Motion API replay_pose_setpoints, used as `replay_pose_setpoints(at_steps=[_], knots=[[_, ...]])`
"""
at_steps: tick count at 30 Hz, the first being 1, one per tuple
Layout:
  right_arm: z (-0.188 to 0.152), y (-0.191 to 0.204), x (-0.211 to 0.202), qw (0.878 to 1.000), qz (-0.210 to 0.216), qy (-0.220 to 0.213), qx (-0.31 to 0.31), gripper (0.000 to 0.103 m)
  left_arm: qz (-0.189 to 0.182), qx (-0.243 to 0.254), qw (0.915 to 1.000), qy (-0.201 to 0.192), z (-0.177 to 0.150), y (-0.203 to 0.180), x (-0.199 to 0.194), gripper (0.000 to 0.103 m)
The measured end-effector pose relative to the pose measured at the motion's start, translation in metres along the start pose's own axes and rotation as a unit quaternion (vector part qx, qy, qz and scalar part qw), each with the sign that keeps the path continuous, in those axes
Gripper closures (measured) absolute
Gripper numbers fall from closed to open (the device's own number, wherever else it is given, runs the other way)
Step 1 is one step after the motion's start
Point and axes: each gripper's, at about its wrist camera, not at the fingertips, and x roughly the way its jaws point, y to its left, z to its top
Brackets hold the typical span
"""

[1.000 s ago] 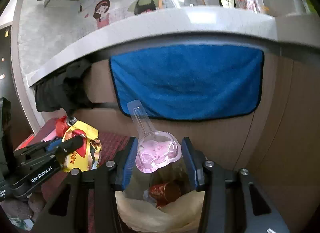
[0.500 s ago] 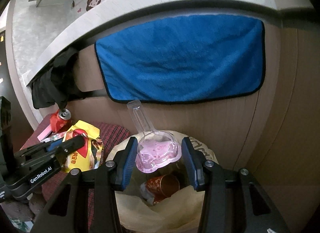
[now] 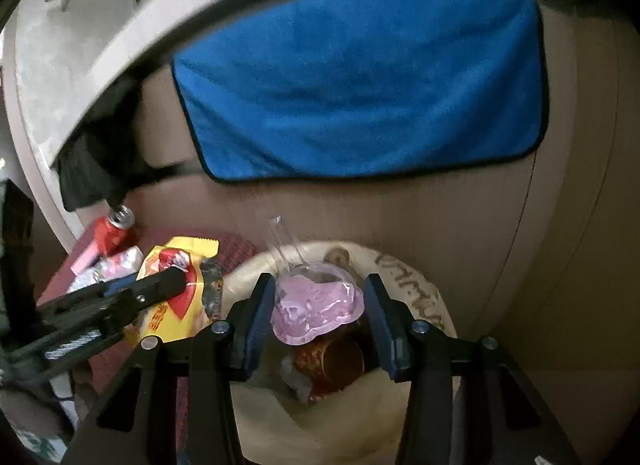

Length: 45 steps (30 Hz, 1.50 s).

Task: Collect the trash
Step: 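Carry the scoop and chip bag over the bin and open both tools, then grasp the red soda can with the right tool and lift it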

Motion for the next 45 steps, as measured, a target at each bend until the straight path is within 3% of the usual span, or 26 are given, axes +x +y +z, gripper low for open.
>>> replay_pose_setpoints(at_steps=[10,20,30,40,45], knots=[[0.0,0.016,-0.015,0.999,-0.026,-0.012,-0.014,0.057,-0.002,-0.036,0.9988,-0.033,0.01,0.032,-0.045,0.059],[0.02,0.088,-0.041,0.997,0.003,-0.053,-0.057,0.057,0.117,-0.014,0.9883,-0.097,0.005,0.09,-0.129,0.059],[0.014,0.188,-0.04,0.989,0.051,-0.058,-0.123,0.057,0.156,-0.058,0.9764,-0.137,-0.007,0.175,-0.203,0.059],[0.007,0.27,-0.006,0.98,0.096,-0.042,-0.17,0.057,0.178,-0.1,0.9649,-0.165,-0.008,0.284,-0.259,0.059],[0.009,0.308,0.033,0.975,0.111,-0.018,-0.19,0.057,0.175,-0.126,0.964,-0.156,-0.009,0.326,-0.255,0.057]])
